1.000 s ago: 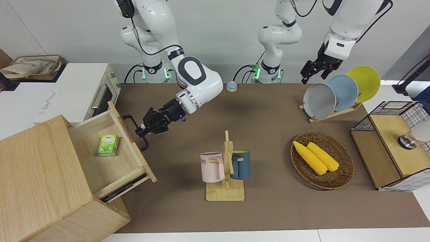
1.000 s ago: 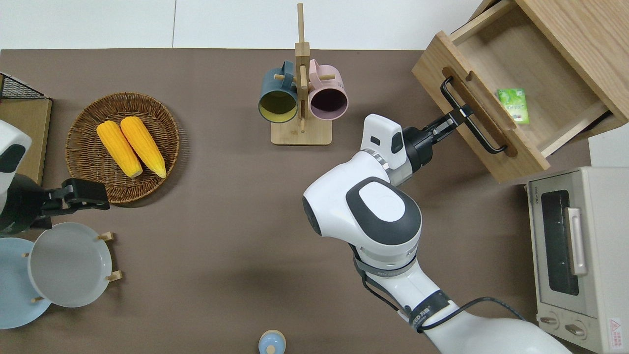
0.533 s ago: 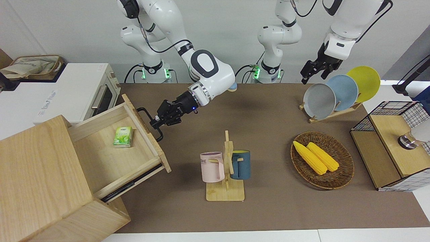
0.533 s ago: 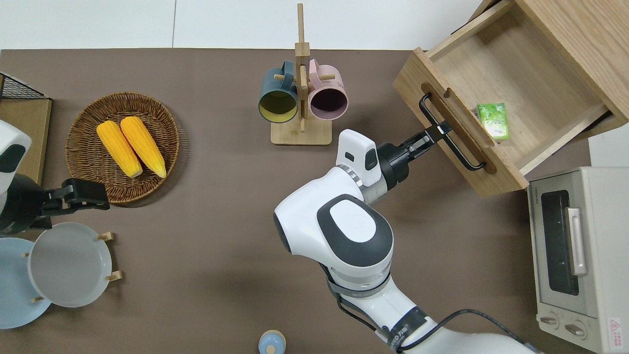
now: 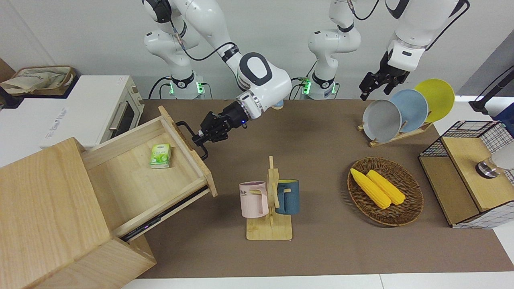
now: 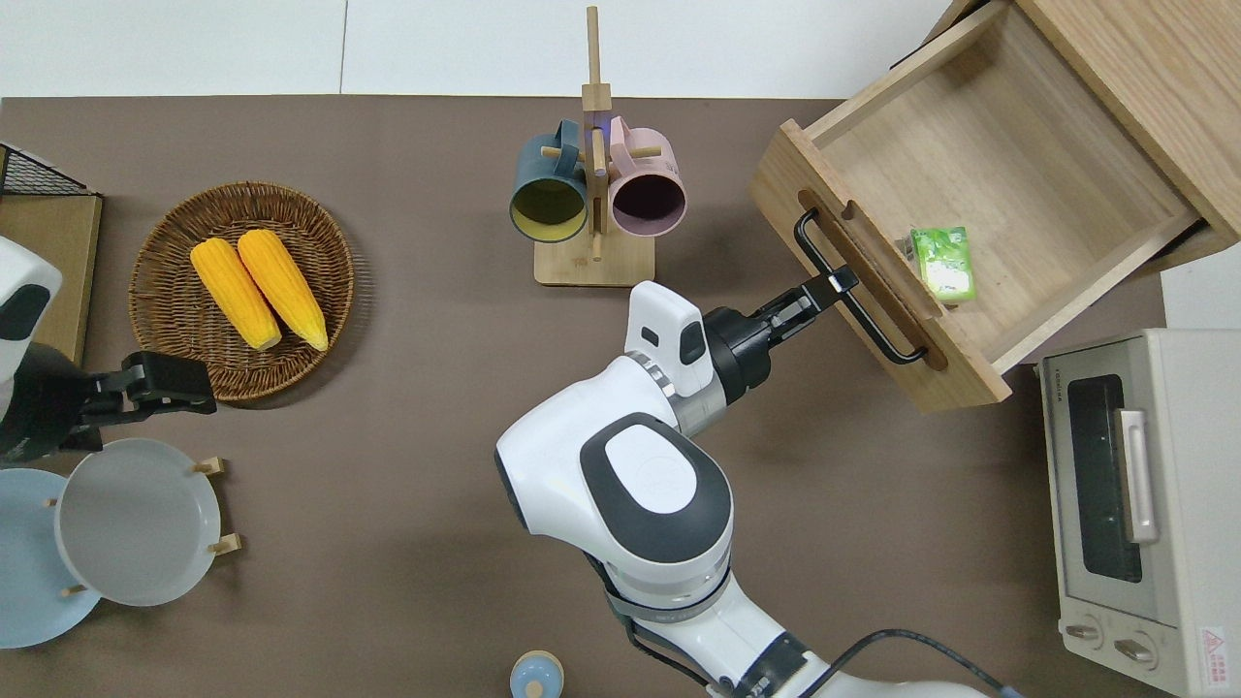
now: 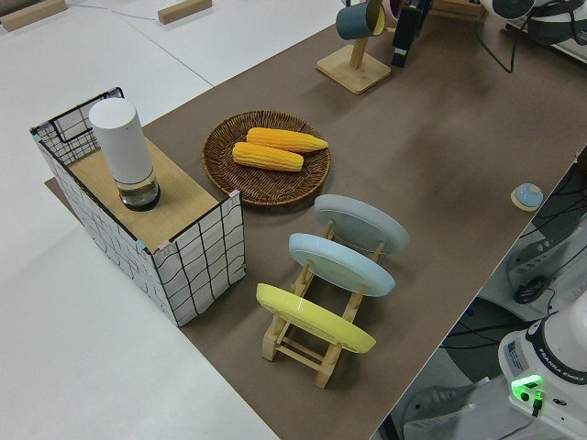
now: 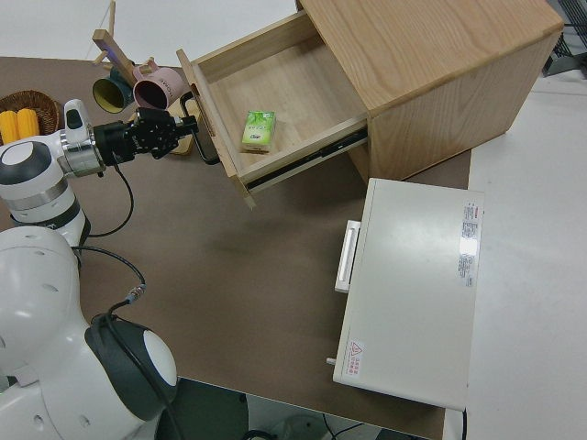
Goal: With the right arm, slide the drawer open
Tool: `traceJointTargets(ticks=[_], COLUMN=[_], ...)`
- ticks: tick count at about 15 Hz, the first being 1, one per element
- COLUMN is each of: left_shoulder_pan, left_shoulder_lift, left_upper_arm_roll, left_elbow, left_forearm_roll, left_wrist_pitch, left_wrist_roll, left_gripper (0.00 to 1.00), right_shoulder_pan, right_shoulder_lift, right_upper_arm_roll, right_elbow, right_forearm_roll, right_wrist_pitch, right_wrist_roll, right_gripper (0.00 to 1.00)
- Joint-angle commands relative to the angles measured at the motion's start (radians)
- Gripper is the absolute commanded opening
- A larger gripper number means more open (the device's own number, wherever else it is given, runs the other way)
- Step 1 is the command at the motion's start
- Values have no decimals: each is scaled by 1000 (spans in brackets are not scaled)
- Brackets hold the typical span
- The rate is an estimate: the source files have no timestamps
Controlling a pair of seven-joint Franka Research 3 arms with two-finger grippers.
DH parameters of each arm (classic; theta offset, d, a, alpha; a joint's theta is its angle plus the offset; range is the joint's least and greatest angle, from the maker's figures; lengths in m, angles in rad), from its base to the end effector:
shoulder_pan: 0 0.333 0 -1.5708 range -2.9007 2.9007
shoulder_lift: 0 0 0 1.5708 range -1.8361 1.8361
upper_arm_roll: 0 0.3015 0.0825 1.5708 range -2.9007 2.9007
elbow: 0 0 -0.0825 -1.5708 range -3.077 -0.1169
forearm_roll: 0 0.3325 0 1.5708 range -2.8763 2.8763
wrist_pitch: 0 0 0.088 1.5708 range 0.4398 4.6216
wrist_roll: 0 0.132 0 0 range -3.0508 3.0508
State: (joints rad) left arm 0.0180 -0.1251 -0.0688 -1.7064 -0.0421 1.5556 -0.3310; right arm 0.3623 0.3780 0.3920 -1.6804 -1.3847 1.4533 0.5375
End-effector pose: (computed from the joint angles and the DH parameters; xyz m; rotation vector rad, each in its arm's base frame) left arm 0.4613 -0.0310 0.5871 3.0826 0.4356 -0.0496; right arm 0.5274 0.2630 0.4372 1.7813 0.4624 0.3960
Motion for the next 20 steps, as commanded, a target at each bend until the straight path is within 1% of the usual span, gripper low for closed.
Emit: traceJointTargets(ticks=[1,3,4,6,7,8,9,10,11,12,13,17,20], left_shoulder_pan=[-1,-1,-1,-1,-1,-1,-1,-1,-1,-1,-1,-1,-1], left_shoulder_lift=[-8,-8,-8,-8,-8,-8,-8,-8,-8,-8,-8,-8,-8], left_upper_arm_roll=[4,4,4,4,4,4,4,4,4,4,4,4,4], left_elbow=[4,4,4,4,4,4,4,4,4,4,4,4,4], left_forearm_roll=[-1,-1,-1,-1,-1,-1,-1,-1,-1,-1,-1,-1,-1], left_wrist_pitch=[-15,-16,-15,-17,-16,-15,-17,-16,-15,-15,-15,-17,-15], left_wrist_roll=[9,9,9,9,9,9,9,9,9,9,9,9,9], left_gripper=[993,993,993,993,993,993,993,993,993,993,993,993,993], right_shoulder_pan=[17,24,30,30,30,32,30,30,30,30,30,32,49], right_shoulder_lift=[-11,-11,-11,-11,-11,-11,-11,-10,-10,-10,-10,-10,-10], right_upper_arm_roll=[22,24,27,42,42,42,42,39,36,31,30,31,34], right_elbow=[51,51,51,51,51,51,51,51,53,53,51,51,53], right_forearm_roll=[4,21,21,24,24,24,24,23,21,18,18,19,26], right_wrist_pitch=[-80,-85,-99,-100,-102,-102,-100,-100,-97,-96,-94,-97,-100], right_wrist_roll=[-31,-30,-30,-30,-30,-28,-28,-28,-28,-30,-30,-30,-31], right_gripper=[0,0,0,0,0,20,199,457,644,862,980,983,983])
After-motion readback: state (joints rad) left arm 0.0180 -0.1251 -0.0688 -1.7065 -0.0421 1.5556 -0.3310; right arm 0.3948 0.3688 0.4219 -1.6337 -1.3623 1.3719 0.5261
